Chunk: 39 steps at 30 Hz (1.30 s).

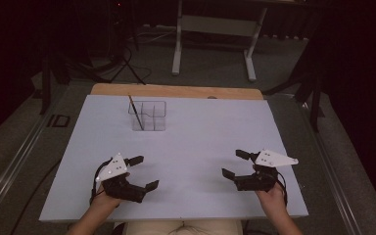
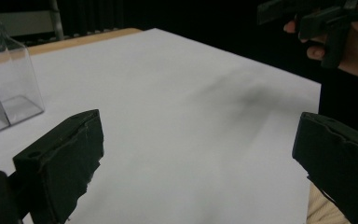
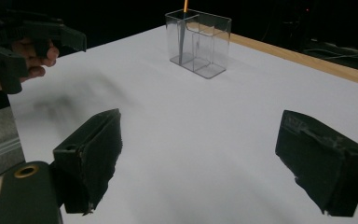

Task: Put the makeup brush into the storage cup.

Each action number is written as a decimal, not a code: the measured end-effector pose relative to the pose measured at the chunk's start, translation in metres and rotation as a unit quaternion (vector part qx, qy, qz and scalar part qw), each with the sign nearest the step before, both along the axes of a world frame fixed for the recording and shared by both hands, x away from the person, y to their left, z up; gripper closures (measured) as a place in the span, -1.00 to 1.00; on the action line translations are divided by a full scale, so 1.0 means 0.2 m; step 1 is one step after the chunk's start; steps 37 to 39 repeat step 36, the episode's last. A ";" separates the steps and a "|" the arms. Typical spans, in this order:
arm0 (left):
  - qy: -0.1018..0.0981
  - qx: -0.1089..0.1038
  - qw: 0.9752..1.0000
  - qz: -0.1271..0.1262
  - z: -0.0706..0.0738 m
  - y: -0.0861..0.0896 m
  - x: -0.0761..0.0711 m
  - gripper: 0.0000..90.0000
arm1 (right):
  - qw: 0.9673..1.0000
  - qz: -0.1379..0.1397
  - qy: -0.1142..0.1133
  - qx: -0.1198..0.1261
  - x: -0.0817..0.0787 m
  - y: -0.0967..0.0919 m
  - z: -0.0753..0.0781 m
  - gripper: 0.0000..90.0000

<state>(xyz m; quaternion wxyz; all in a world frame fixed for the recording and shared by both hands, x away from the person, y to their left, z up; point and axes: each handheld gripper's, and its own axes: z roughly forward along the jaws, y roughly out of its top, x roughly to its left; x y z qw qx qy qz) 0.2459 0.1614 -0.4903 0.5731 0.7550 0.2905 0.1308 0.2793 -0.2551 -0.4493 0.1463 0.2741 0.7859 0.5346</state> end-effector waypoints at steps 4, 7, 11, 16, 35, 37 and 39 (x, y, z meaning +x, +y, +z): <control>-0.001 -0.001 1.000 0.000 -0.01 0.00 0.00 -0.93 | 1.000 0.003 0.001 -0.003 0.01 0.00 -0.01 -0.68; -0.002 -0.006 1.000 0.000 -0.01 0.00 0.00 -0.93 | 1.000 0.006 0.000 -0.003 0.01 0.00 -0.02 -0.68; -0.010 0.004 1.000 -0.001 -0.02 0.00 0.00 -0.93 | 1.000 0.012 -0.004 -0.003 0.01 0.01 -0.04 -0.68; -0.010 0.001 1.000 -0.002 -0.02 0.01 0.01 -0.93 | 1.000 0.012 -0.007 -0.010 0.02 0.02 -0.06 -0.68; -0.009 -0.001 1.000 0.001 -0.03 0.02 0.02 -0.93 | 1.000 0.010 0.001 -0.019 0.03 0.02 -0.08 -0.68; -0.009 0.000 1.000 0.001 -0.03 0.02 0.02 -0.93 | 1.000 0.011 0.002 -0.019 0.03 0.01 -0.08 -0.68; -0.009 0.000 1.000 0.001 -0.03 0.02 0.02 -0.93 | 1.000 0.011 0.002 -0.019 0.03 0.01 -0.08 -0.68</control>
